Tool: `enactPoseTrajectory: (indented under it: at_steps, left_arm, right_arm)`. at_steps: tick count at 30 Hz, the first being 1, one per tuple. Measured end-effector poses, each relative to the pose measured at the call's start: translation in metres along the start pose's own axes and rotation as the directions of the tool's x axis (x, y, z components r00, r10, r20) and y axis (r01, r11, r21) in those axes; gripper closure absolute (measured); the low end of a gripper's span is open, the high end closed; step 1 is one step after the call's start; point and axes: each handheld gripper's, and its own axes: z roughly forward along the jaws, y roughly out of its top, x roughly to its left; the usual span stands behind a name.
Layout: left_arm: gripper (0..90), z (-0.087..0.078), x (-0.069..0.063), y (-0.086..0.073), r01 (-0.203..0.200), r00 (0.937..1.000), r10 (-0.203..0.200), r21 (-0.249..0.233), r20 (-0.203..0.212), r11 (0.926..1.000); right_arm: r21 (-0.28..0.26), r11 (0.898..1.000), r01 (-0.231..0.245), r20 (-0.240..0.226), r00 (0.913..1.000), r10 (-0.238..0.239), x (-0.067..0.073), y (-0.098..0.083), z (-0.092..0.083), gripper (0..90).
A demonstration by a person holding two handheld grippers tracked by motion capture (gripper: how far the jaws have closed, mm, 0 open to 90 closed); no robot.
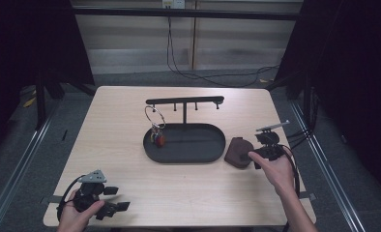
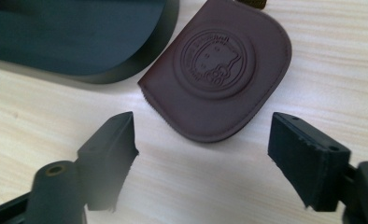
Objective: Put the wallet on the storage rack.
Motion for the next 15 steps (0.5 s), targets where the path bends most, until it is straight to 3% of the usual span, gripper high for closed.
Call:
enactPoseTrajectory:
  at_steps: [6, 10, 15]
  left_arm:
    - [20.9, -0.001, 0.000, 0.000, 0.004, 1.0000, -0.004, -0.002, 0.003, 1.0000]
    - [20.9, -0.001, 0.001, 0.000, 0.005, 1.0000, -0.005, -0.006, 0.002, 1.0000]
    - [20.9, -0.002, 0.001, 0.000, 0.007, 1.0000, -0.007, -0.009, -0.001, 0.9999]
  right_arm:
    - [0.072, 0.996, -0.057, 0.053, 0.9972, 0.054, -0.002, 0.016, 0.008, 30.1]
    - [0.134, 0.988, -0.074, 0.100, 0.9931, 0.061, -0.003, 0.025, 0.014, 32.0]
    - [0.169, 0.982, -0.086, 0.129, 0.9896, 0.065, -0.001, 0.035, 0.018, 33.8]
